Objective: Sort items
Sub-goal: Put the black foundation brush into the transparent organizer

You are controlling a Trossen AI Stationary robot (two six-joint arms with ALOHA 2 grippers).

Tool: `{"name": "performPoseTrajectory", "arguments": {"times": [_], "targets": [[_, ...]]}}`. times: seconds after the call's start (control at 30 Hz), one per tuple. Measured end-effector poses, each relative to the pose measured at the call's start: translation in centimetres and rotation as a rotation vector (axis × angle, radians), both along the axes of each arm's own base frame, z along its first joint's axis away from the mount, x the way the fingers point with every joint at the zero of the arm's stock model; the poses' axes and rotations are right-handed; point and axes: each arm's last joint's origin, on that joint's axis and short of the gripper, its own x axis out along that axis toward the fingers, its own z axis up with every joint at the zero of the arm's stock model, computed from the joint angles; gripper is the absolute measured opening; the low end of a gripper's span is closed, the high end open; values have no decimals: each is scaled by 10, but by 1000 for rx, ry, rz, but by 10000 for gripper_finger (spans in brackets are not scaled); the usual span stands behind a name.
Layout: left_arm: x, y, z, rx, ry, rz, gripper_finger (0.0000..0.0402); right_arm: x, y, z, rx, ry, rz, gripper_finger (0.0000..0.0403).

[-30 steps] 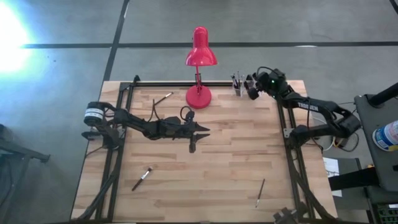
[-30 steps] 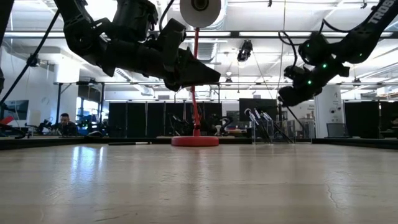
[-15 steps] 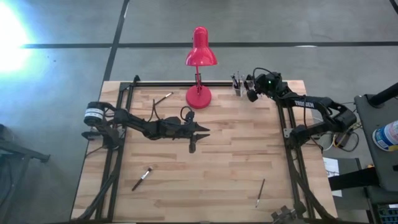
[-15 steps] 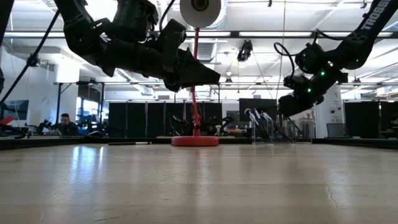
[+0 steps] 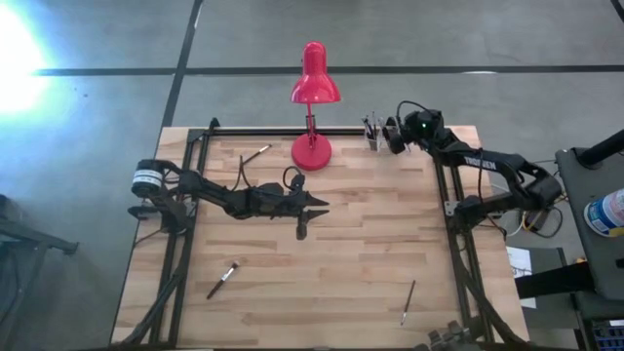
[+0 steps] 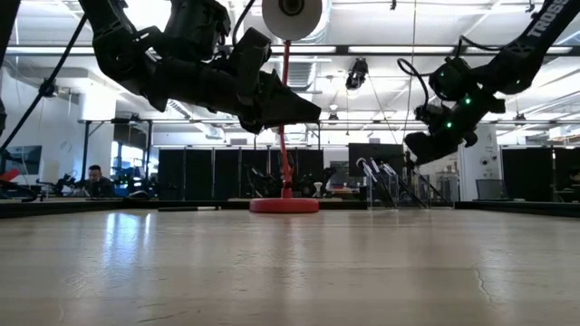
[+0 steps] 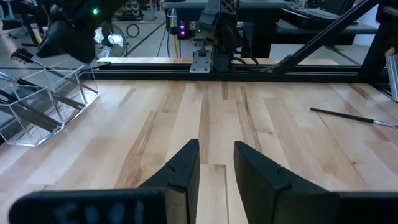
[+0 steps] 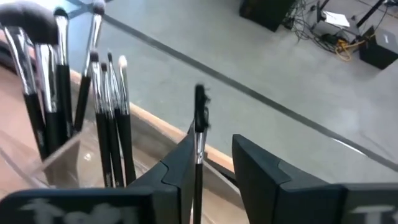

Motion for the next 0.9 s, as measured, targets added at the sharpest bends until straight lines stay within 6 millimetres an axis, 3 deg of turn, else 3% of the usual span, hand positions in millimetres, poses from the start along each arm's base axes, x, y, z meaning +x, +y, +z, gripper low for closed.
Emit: {"name": "performPoseTrajectory", "arguments": {"times": [0.13, 0.33, 0.67, 0.9], "targets": [[0, 0, 0, 0, 2, 0, 93, -2, 5, 13, -2, -8, 1, 91], [-2, 0, -5, 16, 38, -1, 86, -3, 33, 31, -10, 26, 97, 20], [-27, 5, -20, 34, -49, 78, 7, 12, 125, 46, -23, 4, 388, 9], [-46, 21, -36, -11, -17, 212, 1, 24, 178, 45, -14, 12, 573, 8]]}}
